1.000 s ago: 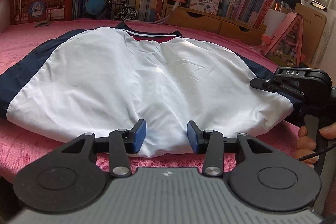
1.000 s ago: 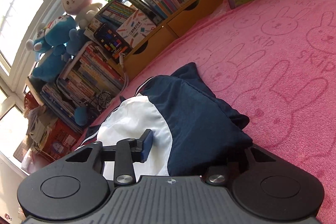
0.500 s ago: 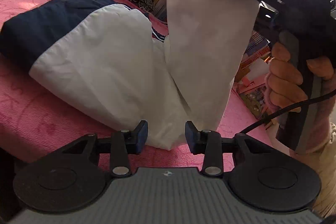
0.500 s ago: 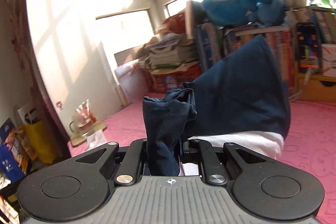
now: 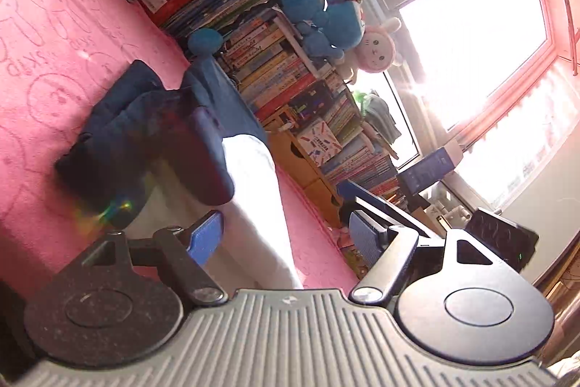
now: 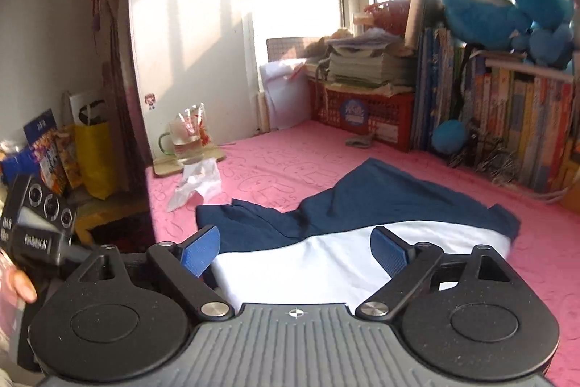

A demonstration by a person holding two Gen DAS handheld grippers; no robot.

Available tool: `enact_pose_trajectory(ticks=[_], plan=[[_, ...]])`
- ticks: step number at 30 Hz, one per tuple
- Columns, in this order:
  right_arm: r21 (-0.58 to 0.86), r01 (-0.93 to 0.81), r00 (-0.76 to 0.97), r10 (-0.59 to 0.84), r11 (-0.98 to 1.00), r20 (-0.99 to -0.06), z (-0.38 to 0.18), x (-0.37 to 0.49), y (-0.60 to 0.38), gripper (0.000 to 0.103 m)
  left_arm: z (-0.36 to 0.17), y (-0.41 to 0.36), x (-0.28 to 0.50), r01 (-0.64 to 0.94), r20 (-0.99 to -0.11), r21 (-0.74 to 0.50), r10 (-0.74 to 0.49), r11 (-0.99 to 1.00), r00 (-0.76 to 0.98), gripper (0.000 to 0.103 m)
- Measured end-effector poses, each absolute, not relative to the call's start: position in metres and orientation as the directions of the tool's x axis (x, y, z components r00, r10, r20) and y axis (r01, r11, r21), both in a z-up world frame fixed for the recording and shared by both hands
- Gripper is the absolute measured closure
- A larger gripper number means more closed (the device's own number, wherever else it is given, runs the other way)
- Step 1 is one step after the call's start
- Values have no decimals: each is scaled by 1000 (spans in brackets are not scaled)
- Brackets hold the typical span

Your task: Fold clothes

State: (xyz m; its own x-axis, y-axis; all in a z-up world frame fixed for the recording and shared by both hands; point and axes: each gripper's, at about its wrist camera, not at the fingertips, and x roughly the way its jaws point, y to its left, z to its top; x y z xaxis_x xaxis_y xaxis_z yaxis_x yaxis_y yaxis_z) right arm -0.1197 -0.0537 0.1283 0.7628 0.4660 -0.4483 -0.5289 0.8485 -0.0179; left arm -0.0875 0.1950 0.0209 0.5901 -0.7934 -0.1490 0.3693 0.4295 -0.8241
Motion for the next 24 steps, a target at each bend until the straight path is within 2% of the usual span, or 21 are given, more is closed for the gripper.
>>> enact_pose_trajectory(ticks=[1, 3, 7, 9, 10, 11, 12, 13, 15, 19, 22, 24], plan=[[-70, -510, 780, 427, 857, -457, 123, -136, -57, 7, 19, 188, -80, 340, -165, -834, -784, 435, 598, 21], [-88, -452, 796, 356, 888, -490, 104, -160, -62, 7, 12, 176, -65, 268, -212, -849, -759, 455, 616, 19], [-11, -304, 797, 248, 953, -550, 52, -178, -63, 13, 2, 165, -44, 150, -288, -847, -678, 510, 676, 20], [0, -236, 809, 196, 972, -554, 35, -175, -61, 32, 5, 165, -40, 124, -303, -827, -621, 548, 722, 41], [4, -209, 817, 177, 978, -549, 32, -170, -59, 36, 8, 170, -41, 114, -309, -812, -586, 573, 749, 65], [7, -181, 824, 156, 983, -545, 29, -164, -57, 43, 12, 176, -43, 103, -313, -794, -548, 599, 776, 82], [5, -165, 827, 141, 986, -544, 27, -159, -54, 52, 15, 182, -45, 91, -315, -777, -509, 623, 801, 86], [1, -154, 829, 130, 988, -544, 25, -154, -51, 53, 16, 189, -49, 81, -307, -771, -481, 631, 821, 90], [-43, -154, 839, 107, 987, -534, 23, -150, -39, 58, 18, 199, -56, 68, -304, -737, -420, 672, 855, 93], [-225, -132, 877, 8, 965, -480, 13, -147, -1, 59, 14, 213, -67, 35, -320, -678, -337, 734, 886, 93], [-344, -102, 900, -61, 933, -432, 2, -148, 18, 60, 7, 218, -71, 14, -347, -648, -311, 762, 885, 93], [-369, -107, 904, -64, 923, -423, 1, -146, 21, 63, 5, 220, -75, 14, -358, -615, -295, 788, 886, 93]])
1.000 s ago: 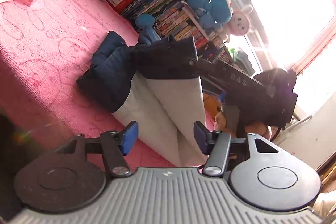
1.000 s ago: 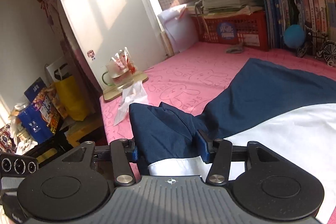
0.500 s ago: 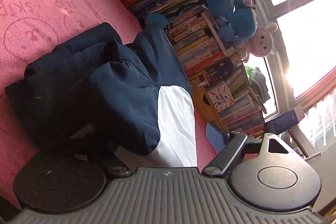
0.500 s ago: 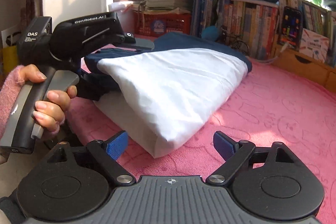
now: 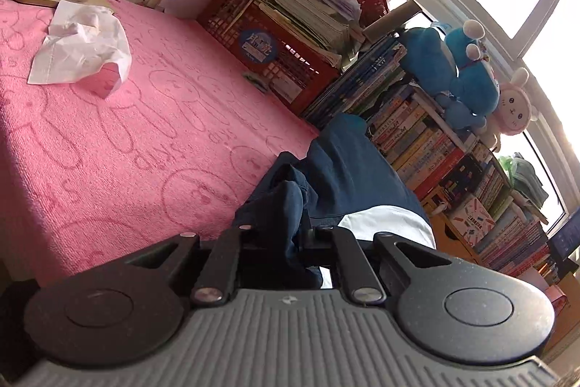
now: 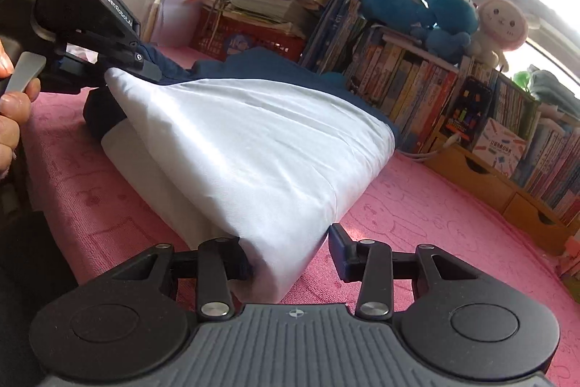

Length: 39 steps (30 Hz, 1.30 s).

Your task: Fold clothes

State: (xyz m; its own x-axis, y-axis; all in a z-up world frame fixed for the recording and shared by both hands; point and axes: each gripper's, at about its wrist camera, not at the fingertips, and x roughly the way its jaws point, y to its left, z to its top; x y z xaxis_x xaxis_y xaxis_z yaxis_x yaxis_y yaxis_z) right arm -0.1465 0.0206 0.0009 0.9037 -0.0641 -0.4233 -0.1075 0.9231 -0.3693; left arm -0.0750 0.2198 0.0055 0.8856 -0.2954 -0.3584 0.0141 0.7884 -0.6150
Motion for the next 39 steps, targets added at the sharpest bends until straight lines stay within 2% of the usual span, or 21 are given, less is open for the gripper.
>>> enact_pose_trajectory(ticks=[6, 13, 14, 15, 16, 18, 20, 22, 24, 25, 29, 31, 36, 39], plan=[[-333, -256, 869, 65, 907, -490, 17, -135, 5, 65, 6, 213, -82, 28, -388, -445, -221, 895, 895, 90], [-351, -422, 813, 178, 836, -554, 21, -127, -3, 65, 5, 231, -85, -36, -430, -351, -127, 936, 894, 77], [-354, -422, 816, 179, 835, -550, 22, -128, -3, 65, 6, 234, -86, -55, -440, -346, -110, 937, 891, 82], [-356, -419, 819, 178, 835, -545, 23, -128, -3, 65, 9, 236, -88, -139, -467, -283, -10, 949, 884, 89], [-361, -399, 830, 165, 843, -533, 24, -129, -4, 65, 12, 241, -91, -177, -471, -258, 37, 950, 881, 94], [-366, -338, 857, 123, 867, -500, 23, -132, -7, 65, 18, 253, -97, -237, -470, -222, 109, 946, 876, 94], [-326, -275, 867, 87, 905, -491, 20, -130, -13, 64, 33, 246, -113, -121, -388, -191, 39, 974, 921, 92], [-291, -230, 875, 67, 928, -479, 13, -133, -15, 64, 45, 215, -129, 71, -303, -11, -71, 997, 950, 86], [-288, -184, 892, 36, 940, -451, 5, -136, -11, 67, 53, 182, -143, 265, -261, 183, -213, 947, 942, 82], [-285, -166, 898, 25, 944, -439, 4, -138, -10, 69, 57, 165, -150, 351, -250, 279, -285, 894, 925, 82], [-237, -135, 901, 20, 962, -433, 7, -137, -12, 75, 47, 117, -157, 594, -315, 507, -507, 624, 802, 81], [-218, -132, 901, 25, 967, -434, 12, -137, -15, 77, 37, 99, -157, 635, -350, 589, -550, 500, 758, 81], [-199, -131, 900, 33, 971, -434, 20, -137, -19, 79, 15, 69, -149, 678, -428, 686, -608, 263, 669, 70], [-189, -129, 900, 35, 973, -435, 22, -137, -20, 80, 7, 62, -149, 637, -415, 745, -610, 198, 675, 55]])
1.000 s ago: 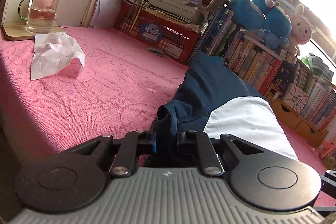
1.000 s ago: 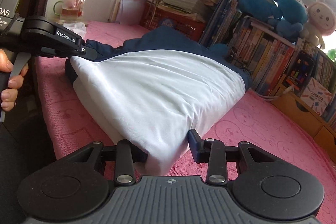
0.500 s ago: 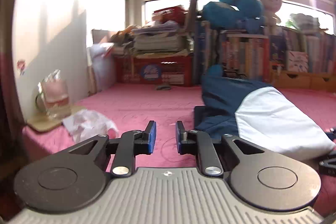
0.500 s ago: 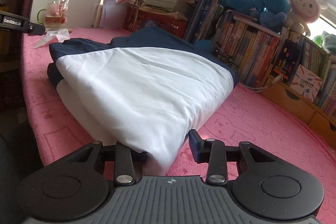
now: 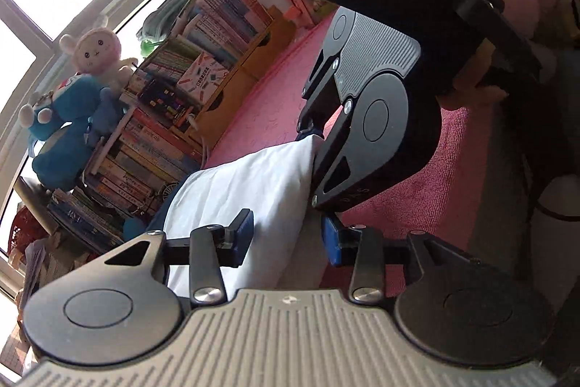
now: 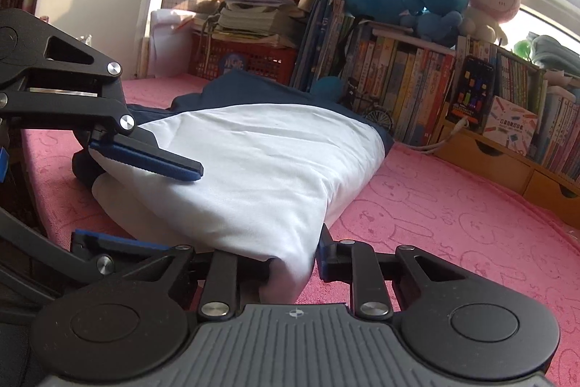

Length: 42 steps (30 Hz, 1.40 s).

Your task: Fold clothes

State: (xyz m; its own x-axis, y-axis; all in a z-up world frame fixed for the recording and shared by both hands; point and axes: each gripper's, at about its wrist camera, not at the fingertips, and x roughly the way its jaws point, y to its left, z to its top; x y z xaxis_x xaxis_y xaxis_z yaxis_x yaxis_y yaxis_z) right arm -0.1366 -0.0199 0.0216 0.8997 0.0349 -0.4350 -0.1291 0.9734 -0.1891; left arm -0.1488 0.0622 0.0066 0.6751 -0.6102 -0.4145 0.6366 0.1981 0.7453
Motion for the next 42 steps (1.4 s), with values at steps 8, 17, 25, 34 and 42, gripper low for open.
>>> enact_pose_trajectory(ticks=[8, 17, 25, 34, 42], plan=[[-221, -127, 907, 23, 967, -421, 20, -142, -15, 81, 18, 71, -122, 601, -425, 739, -481, 305, 767, 93], [-208, -115, 907, 17, 971, -420, 15, -148, -14, 81, 13, 138, -107, 513, -474, 741, -205, 433, 857, 94], [-93, -83, 906, 36, 992, -423, 24, -146, -31, 84, 63, 213, -105, 347, -645, 117, -194, 931, 739, 99], [-98, -83, 926, 40, 992, -375, 44, -142, -27, 84, 28, 190, -124, 189, -432, -797, -759, 574, 486, 92], [-110, -71, 925, 24, 991, -379, 41, -145, -27, 84, 3, 171, -92, 15, -414, -848, -680, 529, 605, 83]])
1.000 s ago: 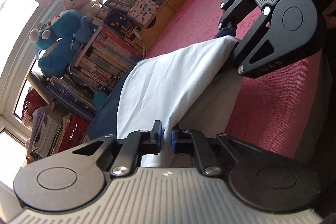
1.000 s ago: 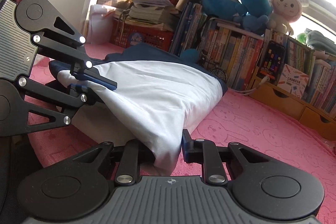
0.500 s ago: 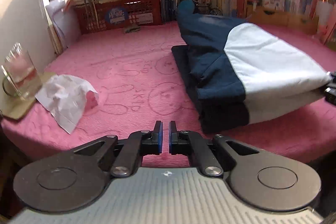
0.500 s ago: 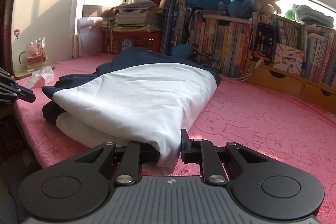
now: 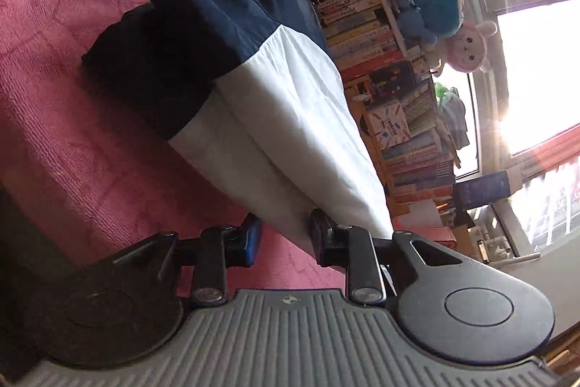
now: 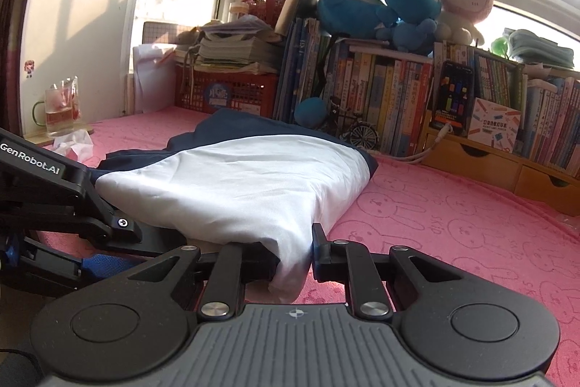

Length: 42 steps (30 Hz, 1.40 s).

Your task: Fold clothes

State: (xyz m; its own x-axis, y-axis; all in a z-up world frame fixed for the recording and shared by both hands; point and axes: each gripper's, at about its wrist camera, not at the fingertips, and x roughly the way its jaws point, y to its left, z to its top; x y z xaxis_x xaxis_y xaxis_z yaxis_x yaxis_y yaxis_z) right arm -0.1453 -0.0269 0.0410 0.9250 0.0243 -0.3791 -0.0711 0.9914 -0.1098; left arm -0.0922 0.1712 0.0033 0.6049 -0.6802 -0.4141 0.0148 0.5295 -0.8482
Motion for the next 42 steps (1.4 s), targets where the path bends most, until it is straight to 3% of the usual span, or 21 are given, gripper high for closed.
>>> enact_pose_trajectory(ticks=[1, 2, 12, 14, 17, 19, 21, 22, 24, 26, 29, 31, 32, 34, 37, 42], plan=[[-111, -70, 925, 23, 991, -380, 41, -145, -27, 84, 2, 172, -91, 0, -439, -826, -644, 563, 627, 93], [-118, -69, 925, 19, 991, -379, 40, -146, -26, 84, 1, 178, -92, -23, -450, -817, -612, 576, 651, 95], [-192, -116, 918, 32, 975, -395, 28, -152, -11, 83, 15, 244, -91, -109, -488, -693, -352, 713, 799, 94], [-208, -131, 919, 40, 969, -393, 26, -154, -5, 83, 24, 239, -97, -131, -515, -586, -243, 800, 822, 87], [-245, -126, 924, 24, 961, -382, 23, -155, 3, 83, 46, 231, -114, -170, -492, -381, -44, 909, 870, 92], [-250, -127, 923, 22, 960, -385, 21, -155, 3, 83, 49, 236, -113, -45, -459, -535, -246, 844, 854, 90], [-252, -130, 921, 22, 959, -390, 19, -156, 1, 83, 51, 242, -112, 77, -386, -688, -454, 721, 803, 82], [-258, -131, 920, 21, 957, -391, 17, -156, 2, 83, 48, 240, -111, 104, -363, -742, -527, 662, 769, 73], [-267, -131, 920, 16, 955, -392, 15, -156, 3, 83, 38, 233, -106, 108, -334, -808, -601, 580, 726, 65], [-276, -128, 920, 11, 953, -391, 14, -156, 4, 83, 25, 225, -96, 57, -352, -840, -621, 540, 700, 49], [-289, -125, 920, 2, 949, -392, 12, -156, 5, 83, 12, 216, -80, -13, -389, -843, -593, 537, 705, 47], [-293, -123, 919, -2, 948, -394, 11, -156, 5, 83, 14, 214, -75, -23, -399, -811, -525, 584, 752, 53], [-296, -121, 919, -6, 947, -394, 10, -156, 5, 83, 19, 215, -75, -32, -405, -779, -464, 626, 788, 73], [-304, -117, 919, -13, 945, -394, 9, -156, 5, 83, 25, 222, -70, -39, -406, -742, -402, 670, 821, 94], [-307, -127, 917, -6, 943, -398, 7, -157, 6, 82, 27, 230, -72, -29, -397, -727, -385, 686, 833, 97], [-331, -129, 919, -12, 935, -393, 4, -156, 12, 78, 48, 226, -100, 22, -334, -567, -255, 823, 907, 99]])
